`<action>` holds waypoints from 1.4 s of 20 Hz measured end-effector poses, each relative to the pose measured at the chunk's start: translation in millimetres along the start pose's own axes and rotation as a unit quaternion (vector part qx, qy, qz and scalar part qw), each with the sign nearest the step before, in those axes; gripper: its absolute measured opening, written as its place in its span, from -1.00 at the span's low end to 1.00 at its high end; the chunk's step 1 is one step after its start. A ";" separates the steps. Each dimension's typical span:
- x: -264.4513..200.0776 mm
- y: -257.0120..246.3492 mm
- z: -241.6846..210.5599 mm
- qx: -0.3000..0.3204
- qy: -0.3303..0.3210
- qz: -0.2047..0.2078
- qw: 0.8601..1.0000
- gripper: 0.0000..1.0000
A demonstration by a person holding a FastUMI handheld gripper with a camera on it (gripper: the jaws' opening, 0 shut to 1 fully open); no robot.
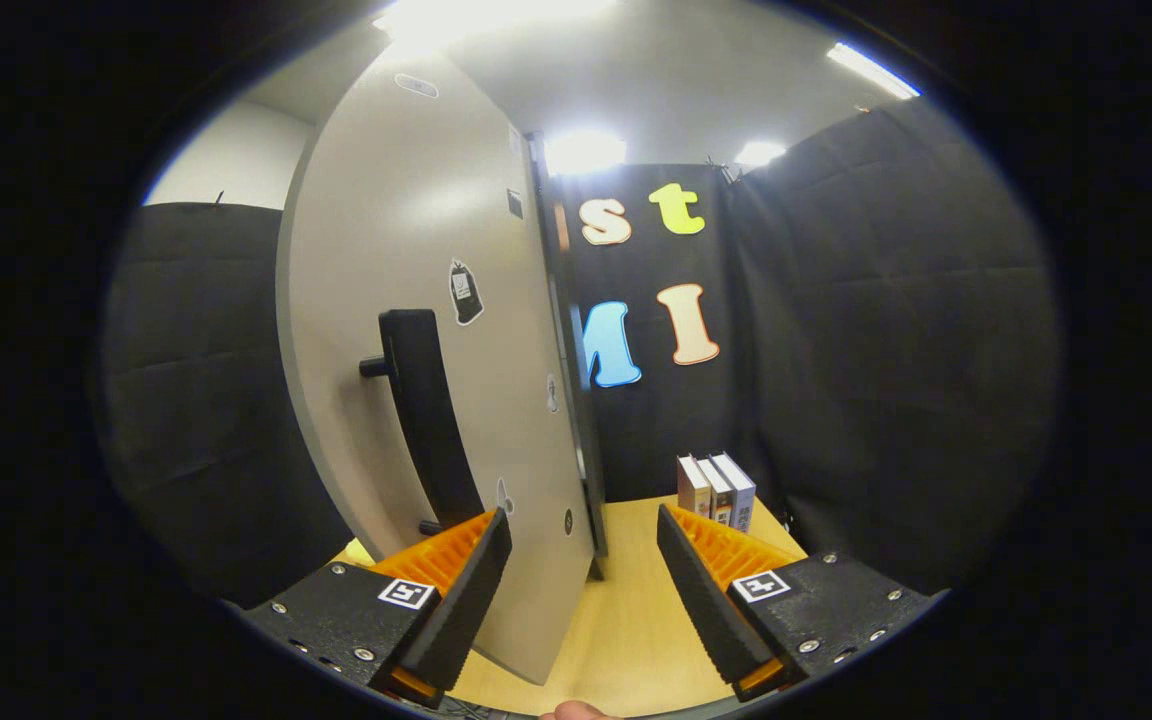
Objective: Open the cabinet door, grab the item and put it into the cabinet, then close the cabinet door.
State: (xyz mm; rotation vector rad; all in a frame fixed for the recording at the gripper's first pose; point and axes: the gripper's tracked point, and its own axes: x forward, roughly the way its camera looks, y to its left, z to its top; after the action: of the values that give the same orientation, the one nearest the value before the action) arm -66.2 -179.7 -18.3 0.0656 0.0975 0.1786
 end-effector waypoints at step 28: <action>40.6 224.8 -25.4 -0.016 -0.030 -0.005 0.999 0.89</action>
State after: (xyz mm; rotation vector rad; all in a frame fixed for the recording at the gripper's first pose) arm -68.1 49.8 -30.7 0.0390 0.0347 0.1680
